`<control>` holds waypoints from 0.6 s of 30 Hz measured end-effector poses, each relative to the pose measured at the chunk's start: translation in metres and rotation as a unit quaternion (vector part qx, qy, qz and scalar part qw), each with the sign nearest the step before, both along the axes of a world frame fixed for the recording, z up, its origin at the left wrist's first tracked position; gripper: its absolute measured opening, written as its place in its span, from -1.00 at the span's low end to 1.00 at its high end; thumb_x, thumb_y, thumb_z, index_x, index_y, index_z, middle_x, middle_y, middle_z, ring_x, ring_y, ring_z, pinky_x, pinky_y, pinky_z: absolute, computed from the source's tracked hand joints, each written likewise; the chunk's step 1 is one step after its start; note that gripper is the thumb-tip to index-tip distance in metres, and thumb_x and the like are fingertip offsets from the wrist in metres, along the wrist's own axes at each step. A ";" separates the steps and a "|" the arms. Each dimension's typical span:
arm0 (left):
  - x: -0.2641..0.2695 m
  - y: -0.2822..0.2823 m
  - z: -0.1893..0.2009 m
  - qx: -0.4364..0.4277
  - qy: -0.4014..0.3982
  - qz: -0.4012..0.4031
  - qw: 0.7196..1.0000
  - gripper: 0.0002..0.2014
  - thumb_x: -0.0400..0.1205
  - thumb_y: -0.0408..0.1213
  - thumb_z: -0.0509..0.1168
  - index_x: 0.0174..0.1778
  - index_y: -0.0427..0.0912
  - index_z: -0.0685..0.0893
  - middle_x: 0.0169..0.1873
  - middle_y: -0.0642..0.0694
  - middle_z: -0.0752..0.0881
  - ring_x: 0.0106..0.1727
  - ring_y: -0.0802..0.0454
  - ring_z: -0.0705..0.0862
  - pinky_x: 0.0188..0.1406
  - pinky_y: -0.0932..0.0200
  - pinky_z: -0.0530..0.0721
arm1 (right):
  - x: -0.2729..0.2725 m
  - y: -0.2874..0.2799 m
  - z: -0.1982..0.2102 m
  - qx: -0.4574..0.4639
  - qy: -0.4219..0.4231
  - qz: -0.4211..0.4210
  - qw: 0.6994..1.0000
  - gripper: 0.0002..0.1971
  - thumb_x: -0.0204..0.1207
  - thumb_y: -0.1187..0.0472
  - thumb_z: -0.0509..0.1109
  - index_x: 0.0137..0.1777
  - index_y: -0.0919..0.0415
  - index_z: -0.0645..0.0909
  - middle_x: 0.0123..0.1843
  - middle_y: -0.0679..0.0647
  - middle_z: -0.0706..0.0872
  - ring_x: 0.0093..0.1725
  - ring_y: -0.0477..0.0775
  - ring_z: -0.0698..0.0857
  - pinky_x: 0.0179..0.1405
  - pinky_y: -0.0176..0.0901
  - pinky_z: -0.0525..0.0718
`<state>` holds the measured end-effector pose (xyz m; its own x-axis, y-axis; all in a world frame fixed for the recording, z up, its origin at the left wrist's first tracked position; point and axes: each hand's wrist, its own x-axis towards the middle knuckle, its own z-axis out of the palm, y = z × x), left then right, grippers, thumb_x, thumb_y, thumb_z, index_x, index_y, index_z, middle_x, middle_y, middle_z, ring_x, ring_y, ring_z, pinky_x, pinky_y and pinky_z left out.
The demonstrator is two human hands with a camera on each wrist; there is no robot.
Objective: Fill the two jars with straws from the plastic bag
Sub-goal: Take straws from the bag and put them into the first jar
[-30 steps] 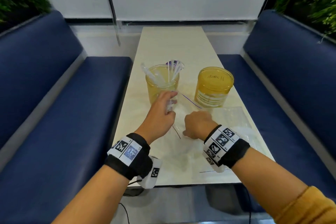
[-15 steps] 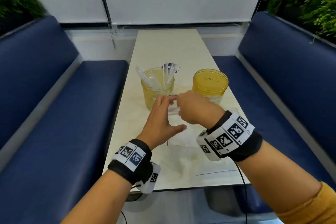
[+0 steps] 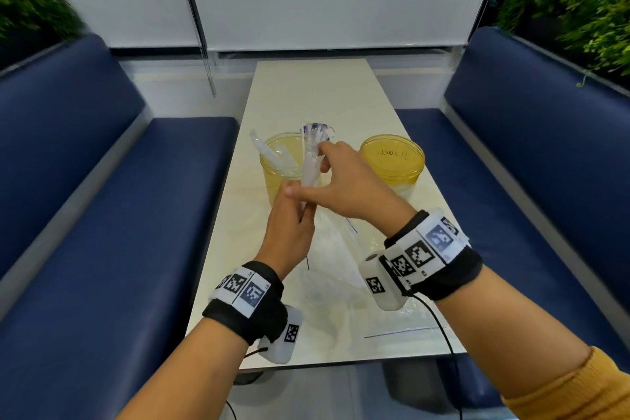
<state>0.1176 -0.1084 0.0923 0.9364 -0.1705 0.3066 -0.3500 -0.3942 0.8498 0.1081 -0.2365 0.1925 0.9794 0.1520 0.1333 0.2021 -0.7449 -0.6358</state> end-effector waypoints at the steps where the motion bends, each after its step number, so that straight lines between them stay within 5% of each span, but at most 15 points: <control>1: 0.000 0.000 0.002 -0.002 0.005 -0.003 1.000 -0.76 0.79 -0.28 0.11 0.35 -0.13 0.52 0.12 -0.18 0.60 0.15 -0.05 0.66 0.17 -0.19 0.71 | 0.000 0.002 -0.005 -0.013 -0.014 0.006 1.000 -0.52 0.36 -0.28 0.55 0.08 0.02 0.55 -0.11 -0.09 0.58 -0.22 -0.13 0.56 -0.32 -0.24 0.45; 6: -0.003 0.005 0.007 -0.027 0.027 -0.009 0.999 -0.65 0.74 -0.24 0.25 0.46 -0.03 0.49 0.26 -0.07 0.64 0.29 0.09 0.65 0.31 -0.02 0.70 | 0.002 0.012 -0.023 -0.015 -0.071 0.017 0.997 -0.73 0.63 -0.10 0.35 -0.26 -0.08 0.43 -0.44 -0.18 0.53 -0.43 -0.15 0.55 -0.40 -0.23 0.39; 9: -0.004 0.011 0.008 -0.014 0.029 0.000 0.999 -0.56 0.66 -0.23 0.42 0.44 -0.01 0.50 0.27 -0.05 0.63 0.28 0.11 0.64 0.26 0.13 0.67 | 0.005 0.017 -0.016 -0.022 -0.083 0.026 0.996 -0.75 0.68 -0.05 0.30 -0.22 -0.01 0.44 -0.44 -0.15 0.52 -0.43 -0.07 0.56 -0.41 -0.20 0.42; 13: -0.007 0.021 0.006 0.013 0.047 0.037 0.998 -0.68 0.62 -0.13 0.47 0.24 0.02 0.57 0.15 0.01 0.59 0.14 0.11 0.63 0.06 0.24 0.62 | 0.021 0.016 0.030 0.018 -0.128 0.050 0.990 -0.66 0.68 -0.03 0.31 -0.25 0.16 0.56 -0.40 0.03 0.61 -0.45 -0.02 0.55 -0.44 -0.11 0.50; 18: -0.010 0.039 0.003 -0.007 0.045 0.068 0.997 -0.68 0.58 -0.17 0.51 0.20 0.02 0.60 0.18 0.06 0.62 0.05 0.20 0.69 0.03 0.12 0.76 | 0.062 0.004 0.089 0.063 -0.198 0.030 0.978 -0.56 0.65 -0.04 0.30 -0.09 0.41 0.67 -0.35 0.22 0.62 -0.38 0.03 0.54 -0.39 -0.04 0.53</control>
